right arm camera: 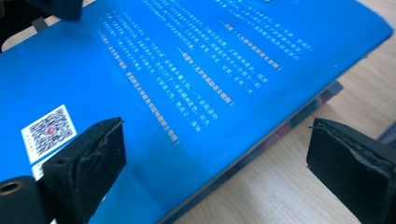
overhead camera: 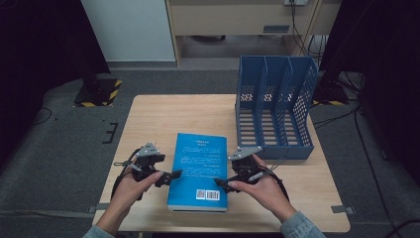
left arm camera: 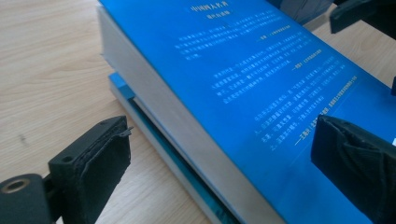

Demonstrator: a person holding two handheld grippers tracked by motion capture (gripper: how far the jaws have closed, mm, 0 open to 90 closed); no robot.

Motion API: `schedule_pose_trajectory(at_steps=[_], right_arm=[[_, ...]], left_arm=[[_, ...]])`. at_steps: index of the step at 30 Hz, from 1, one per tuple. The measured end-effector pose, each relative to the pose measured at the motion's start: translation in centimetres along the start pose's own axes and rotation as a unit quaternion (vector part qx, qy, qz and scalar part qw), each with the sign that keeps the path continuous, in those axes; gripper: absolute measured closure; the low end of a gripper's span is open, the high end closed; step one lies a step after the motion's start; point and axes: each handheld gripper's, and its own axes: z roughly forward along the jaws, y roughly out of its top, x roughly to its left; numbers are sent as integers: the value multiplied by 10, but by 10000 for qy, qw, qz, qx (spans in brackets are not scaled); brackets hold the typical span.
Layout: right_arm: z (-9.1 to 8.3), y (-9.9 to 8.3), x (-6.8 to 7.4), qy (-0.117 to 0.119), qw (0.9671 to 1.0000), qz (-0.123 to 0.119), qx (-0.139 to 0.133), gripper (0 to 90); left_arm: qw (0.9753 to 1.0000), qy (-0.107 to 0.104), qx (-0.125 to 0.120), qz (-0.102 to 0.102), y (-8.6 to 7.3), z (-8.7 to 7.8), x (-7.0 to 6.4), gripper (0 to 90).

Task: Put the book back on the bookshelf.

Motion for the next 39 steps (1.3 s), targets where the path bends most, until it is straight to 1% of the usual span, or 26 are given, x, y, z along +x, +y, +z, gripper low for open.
schedule_pose_trajectory(at_steps=[2, 3, 4, 8, 10, 13, 17, 19, 22, 23, 26, 30, 32, 33, 34, 35, 37, 38, 39], right_arm=[[5, 1, -2, 71, 10000, 3, 40, 45], [10, 2, -3, 88, 9999, 34, 94, 30], [11, 3, -4, 110, 9999, 59, 109, 35], [13, 4, -5, 98, 9999, 65, 97, 33], [15, 6, -8, 191, 9995, 153, 175, 26], [17, 6, -10, 250, 9992, 218, 231, 17], [19, 7, -11, 303, 9989, 276, 247, 11], [21, 7, -12, 348, 9984, 344, 288, 7], [22, 7, -14, 406, 9979, 407, 295, 7], [22, 6, -15, 466, 9973, 474, 297, 7], [26, 4, -21, 697, 9947, 682, 333, 3], [27, 4, -23, 752, 9939, 721, 351, 2], [28, 2, -26, 891, 9915, 873, 359, 0], [28, 2, -26, 891, 9915, 873, 359, 0], [30, 1, -28, 993, 9896, 978, 352, 0], [30, 1, -28, 993, 9896, 978, 352, 0], [31, -1, -30, 1065, 9881, 1060, 324, 0], [31, -1, -30, 1065, 9881, 1060, 324, 0], [32, -2, -32, 1112, 9874, 1073, 331, 0]], left_arm=[[10000, -27, 86, 30, 0, 7, -3, 55], [9999, -52, 88, 43, 0, 9, -4, 55], [9999, -53, 84, 92, 0, 11, -6, 56], [9998, -121, 109, 111, 2, 14, -7, 68], [9998, -157, 118, 96, 3, 16, -7, 68], [9997, -185, 144, 87, 3, 17, -7, 62], [9995, -254, 163, 41, 3, 19, -5, 51], [9994, -307, 176, 8, 2, 20, -3, 38], [9993, -331, 193, -20, 3, 22, -3, 19], [9992, -337, 204, -45, 3, 23, -2, 19], [9992, -315, 243, -17, 5, 25, -3, 0], [9992, -342, 223, 25, 5, 25, -1, 0], [9991, -358, 235, 40, 6, 26, -1, 0], [9991, -361, 233, 43, 6, 26, -1, 0], [9990, -372, 243, 31, 6, 27, 0, 0], [9990, -372, 243, 31, 6, 27, 0, 0], [9989, -386, 246, 31, 7, 27, 1, 0], [9989, -386, 246, 31, 7, 27, 1, 0], [9989, -394, 246, 35, 7, 27, 1, 0]])
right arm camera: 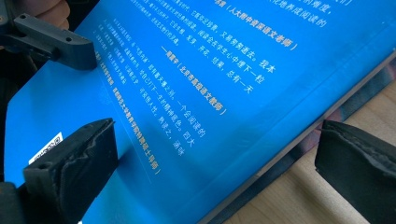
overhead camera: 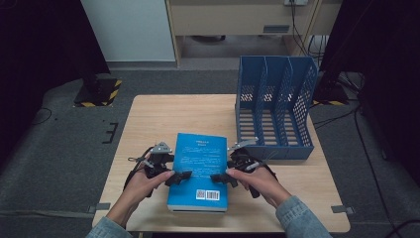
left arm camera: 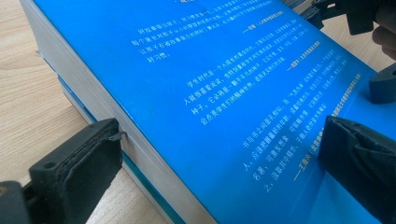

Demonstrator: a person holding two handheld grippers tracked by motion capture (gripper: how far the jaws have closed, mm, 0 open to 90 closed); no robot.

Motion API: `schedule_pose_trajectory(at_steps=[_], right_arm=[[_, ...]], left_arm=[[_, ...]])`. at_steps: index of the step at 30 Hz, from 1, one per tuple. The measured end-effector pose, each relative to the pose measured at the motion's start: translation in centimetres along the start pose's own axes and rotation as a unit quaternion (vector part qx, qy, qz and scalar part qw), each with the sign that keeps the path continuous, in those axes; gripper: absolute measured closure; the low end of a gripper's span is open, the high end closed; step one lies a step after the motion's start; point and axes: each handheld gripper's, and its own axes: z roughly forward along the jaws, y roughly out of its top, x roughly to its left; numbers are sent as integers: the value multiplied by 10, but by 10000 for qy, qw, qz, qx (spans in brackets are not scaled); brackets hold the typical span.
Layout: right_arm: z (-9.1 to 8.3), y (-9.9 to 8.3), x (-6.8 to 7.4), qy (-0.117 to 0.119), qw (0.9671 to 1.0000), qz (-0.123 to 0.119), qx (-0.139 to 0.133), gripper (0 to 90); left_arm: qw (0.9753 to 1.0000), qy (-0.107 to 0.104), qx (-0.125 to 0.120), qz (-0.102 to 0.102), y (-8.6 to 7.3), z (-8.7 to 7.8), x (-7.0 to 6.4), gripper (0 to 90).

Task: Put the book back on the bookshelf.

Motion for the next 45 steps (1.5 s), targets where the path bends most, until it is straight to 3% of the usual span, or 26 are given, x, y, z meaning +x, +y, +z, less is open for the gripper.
schedule_pose_trajectory(at_steps=[5, 8, 18, 21, 22, 27, 29, 34, 36, 42, 45], right_arm=[[1, 0, -3, 101, 9999, 81, 18, 0], [7, 0, -7, 359, 9990, 273, -15, 1], [12, 1, -14, 554, 9976, 386, -124, 1], [13, 4, -17, 551, 9976, 396, -143, 4], [13, 6, -18, 549, 9977, 390, -122, 7], [11, 8, -18, 498, 9982, 330, -93, 12], [10, 9, -18, 505, 9982, 327, -66, 22], [2, 14, -11, 279, 9996, 54, -87, 71], [-1, 17, -8, 223, 9997, -28, -83, 90], [-7, 28, 0, 134, 9997, -224, -25, 144], [-13, 36, 2, 171, 9993, -323, -56, 213]], left_arm=[[10000, -27, 4, 3, 0, 0, 2, 0], [10000, -14, 7, 8, 1, 1, 2, 0], [9999, -149, -20, 14, 1, 2, 7, 0], [9992, -276, -45, -289, 0, 5, 14, 0], [9982, -437, -59, -402, -1, 6, 20, 0], [9981, -481, 13, -386, 0, 4, 23, 11], [9982, -408, 68, -441, 3, 2, 23, 42], [9987, -210, 106, -461, 8, -7, 22, 180], [9987, -209, 96, -451, 10, -11, 24, 288], [9986, -152, 187, -479, 15, -18, 27, 402], [9986, -137, 104, -494, 15, -25, 29, 496]])
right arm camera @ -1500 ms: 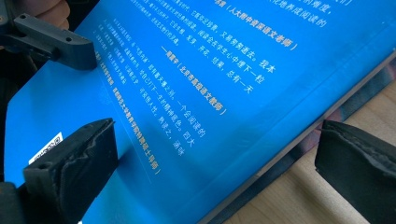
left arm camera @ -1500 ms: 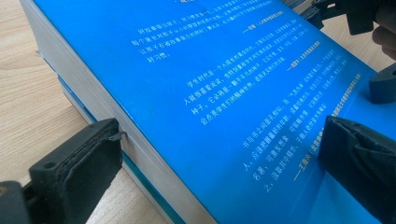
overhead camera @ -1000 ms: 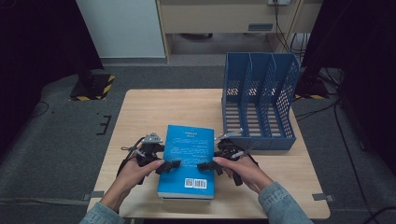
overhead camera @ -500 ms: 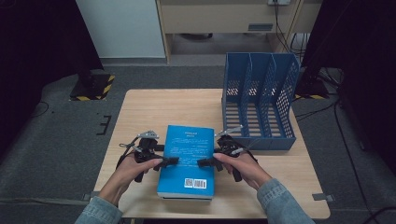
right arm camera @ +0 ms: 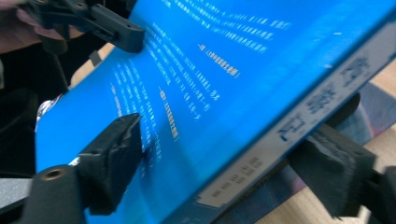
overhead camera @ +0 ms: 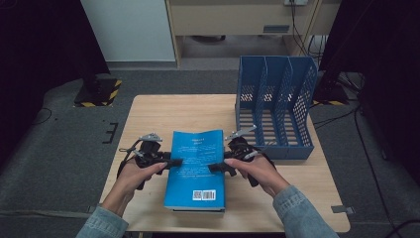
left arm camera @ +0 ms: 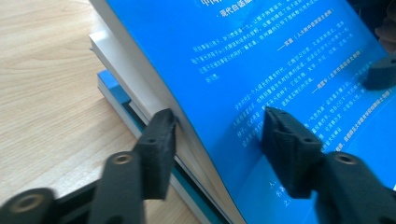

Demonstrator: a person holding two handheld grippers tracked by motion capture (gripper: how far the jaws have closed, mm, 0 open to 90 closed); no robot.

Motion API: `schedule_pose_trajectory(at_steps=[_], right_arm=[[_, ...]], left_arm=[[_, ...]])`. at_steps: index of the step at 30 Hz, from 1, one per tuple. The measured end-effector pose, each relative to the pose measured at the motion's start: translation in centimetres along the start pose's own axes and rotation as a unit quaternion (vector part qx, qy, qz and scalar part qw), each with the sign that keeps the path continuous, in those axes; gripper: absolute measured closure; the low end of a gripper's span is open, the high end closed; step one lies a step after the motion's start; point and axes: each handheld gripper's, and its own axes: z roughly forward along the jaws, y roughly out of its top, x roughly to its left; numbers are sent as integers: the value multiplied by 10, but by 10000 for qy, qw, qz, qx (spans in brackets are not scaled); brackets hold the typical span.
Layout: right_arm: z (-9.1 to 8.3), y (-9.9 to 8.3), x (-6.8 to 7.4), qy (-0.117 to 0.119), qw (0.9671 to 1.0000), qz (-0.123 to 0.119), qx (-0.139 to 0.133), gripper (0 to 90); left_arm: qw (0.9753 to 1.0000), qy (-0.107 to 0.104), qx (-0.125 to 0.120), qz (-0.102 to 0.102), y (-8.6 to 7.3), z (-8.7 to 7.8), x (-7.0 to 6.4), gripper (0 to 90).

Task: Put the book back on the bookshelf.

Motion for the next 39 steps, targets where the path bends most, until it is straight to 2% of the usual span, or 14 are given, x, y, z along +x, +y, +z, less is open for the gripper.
schedule_pose_trajectory(at_steps=[3, 5, 9, 17, 22, 27, 31, 39], right_arm=[[-3, 4, 2, -9, 10000, -50, -44, 242], [-5, 11, 8, -15, 9998, -181, -32, 260], [-4, 21, 15, -50, 9996, -279, -19, 293], [-13, 36, 25, -224, 9984, -521, 1, 362], [-20, 48, 28, -332, 9974, -637, -13, 398], [-24, 59, 33, -369, 9960, -812, 43, 425], [-28, 65, 34, -415, 9954, -857, 57, 438], [-33, 74, 38, -509, 9943, -937, 43, 462]], left_arm=[[10000, 31, -52, 31, -1, -3, 0, 532], [9999, 21, -107, 42, 0, -7, -1, 567], [9999, 18, -118, 78, 1, -9, -3, 599], [9994, 156, -151, 260, 14, -25, -9, 648], [9989, 264, -129, 371, 26, -31, -12, 659], [9983, 280, -115, 498, 34, -35, -15, 670], [9975, 313, -94, 631, 38, -38, -20, 674], [9970, 373, -101, 669, 46, -45, -22, 682]])
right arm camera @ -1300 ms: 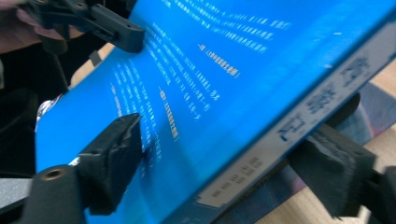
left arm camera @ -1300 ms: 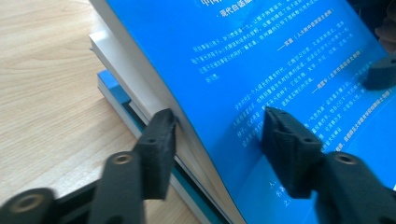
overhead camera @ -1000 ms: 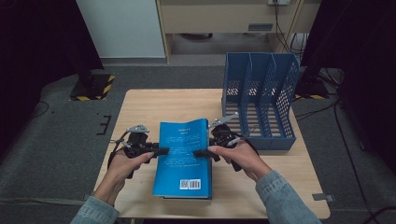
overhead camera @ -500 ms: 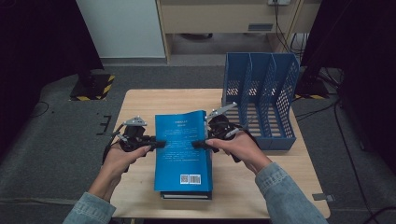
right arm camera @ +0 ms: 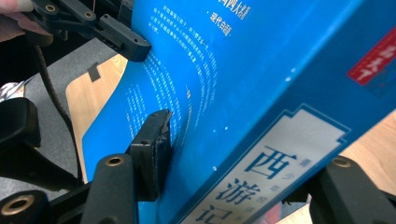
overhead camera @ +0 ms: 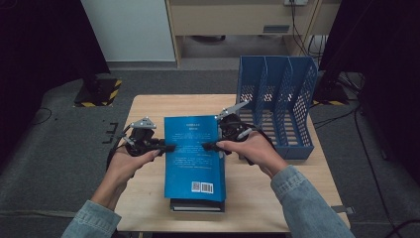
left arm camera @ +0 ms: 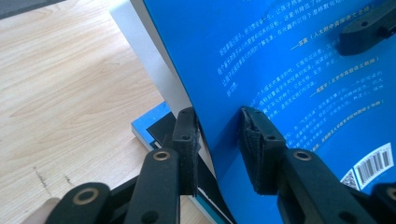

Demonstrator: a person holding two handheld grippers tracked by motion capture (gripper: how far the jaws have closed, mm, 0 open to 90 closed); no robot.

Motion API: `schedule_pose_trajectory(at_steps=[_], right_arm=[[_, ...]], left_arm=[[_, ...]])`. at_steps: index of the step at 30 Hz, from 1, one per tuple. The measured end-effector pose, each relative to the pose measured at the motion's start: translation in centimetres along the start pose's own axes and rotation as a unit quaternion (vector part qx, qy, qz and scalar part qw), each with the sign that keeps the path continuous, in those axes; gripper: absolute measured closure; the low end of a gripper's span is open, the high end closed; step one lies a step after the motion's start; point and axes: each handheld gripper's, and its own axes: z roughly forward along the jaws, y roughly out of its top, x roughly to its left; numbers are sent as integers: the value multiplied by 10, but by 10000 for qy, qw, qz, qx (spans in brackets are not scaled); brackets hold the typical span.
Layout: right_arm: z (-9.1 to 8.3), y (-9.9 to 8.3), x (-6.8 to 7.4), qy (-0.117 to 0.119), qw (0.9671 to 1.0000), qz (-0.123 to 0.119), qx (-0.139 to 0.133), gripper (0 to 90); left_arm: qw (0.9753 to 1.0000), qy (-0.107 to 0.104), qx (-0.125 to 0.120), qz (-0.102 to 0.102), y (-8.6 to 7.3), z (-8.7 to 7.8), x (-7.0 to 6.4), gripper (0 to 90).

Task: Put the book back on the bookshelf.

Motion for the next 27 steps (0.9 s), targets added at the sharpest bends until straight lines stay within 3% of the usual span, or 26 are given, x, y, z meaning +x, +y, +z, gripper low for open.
schedule_pose_trajectory(at_steps=[17, 27], right_arm=[[-4, 21, 4, -108, 9997, -193, 121, 486], [-9, 32, 4, -177, 9995, -260, 37, 507]], left_arm=[[9999, 92, 92, 96, 8, -11, 1, 687], [9997, 161, 80, 176, 16, -17, 3, 693]])
